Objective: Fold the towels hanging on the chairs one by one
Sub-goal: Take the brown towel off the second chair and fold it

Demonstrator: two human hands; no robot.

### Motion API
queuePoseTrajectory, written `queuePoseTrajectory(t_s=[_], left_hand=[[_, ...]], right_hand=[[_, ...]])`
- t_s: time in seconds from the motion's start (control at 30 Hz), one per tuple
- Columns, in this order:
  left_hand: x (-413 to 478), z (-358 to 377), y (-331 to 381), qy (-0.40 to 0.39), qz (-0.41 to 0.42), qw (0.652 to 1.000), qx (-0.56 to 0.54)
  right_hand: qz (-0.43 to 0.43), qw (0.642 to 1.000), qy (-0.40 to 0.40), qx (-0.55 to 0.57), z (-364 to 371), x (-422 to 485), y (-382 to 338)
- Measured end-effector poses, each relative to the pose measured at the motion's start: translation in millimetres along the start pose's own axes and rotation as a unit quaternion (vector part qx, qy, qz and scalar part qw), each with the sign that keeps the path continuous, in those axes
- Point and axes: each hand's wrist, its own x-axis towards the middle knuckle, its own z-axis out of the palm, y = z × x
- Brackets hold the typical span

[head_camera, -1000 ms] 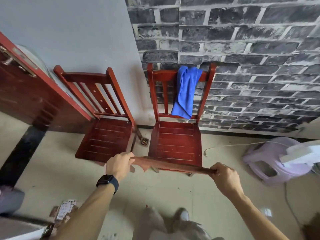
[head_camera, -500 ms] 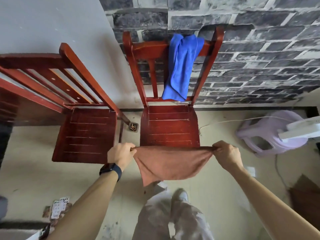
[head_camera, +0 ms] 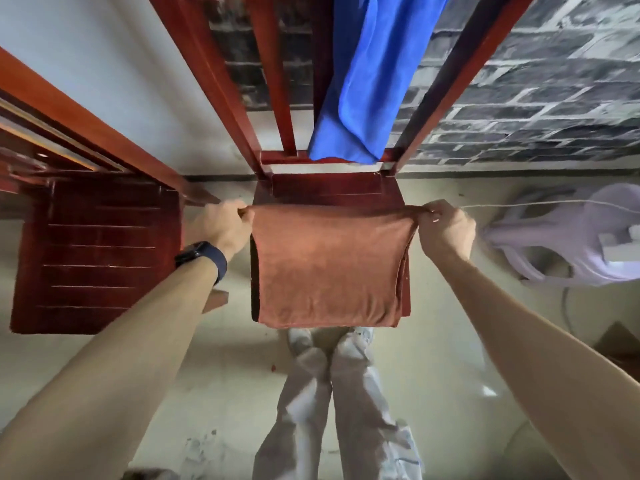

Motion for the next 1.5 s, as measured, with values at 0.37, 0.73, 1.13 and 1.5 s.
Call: queuePoseTrajectory(t_s=[0.37, 0.73, 1.13, 1.5], left_hand=[[32, 83, 2, -0.122, -0.105, 0.926, -0.343], [-82, 204, -56, -0.149, -0.214, 0.947, -0.188], [-88, 193, -66, -0.052, -0.207, 0.945, -0.249], [-77, 154, -69, -0.028, -0.268, 0.836, -0.478]], right_hand=[[0.098, 0.987, -0.084, 0.094, 48, 26, 27], [0.207, 0.957, -0.198, 0.044, 118, -112, 146], [0.322, 0.912, -0.210, 0.141, 126, -80, 137], [0.324, 0.873, -0.133, 0.340, 67, -75, 112]])
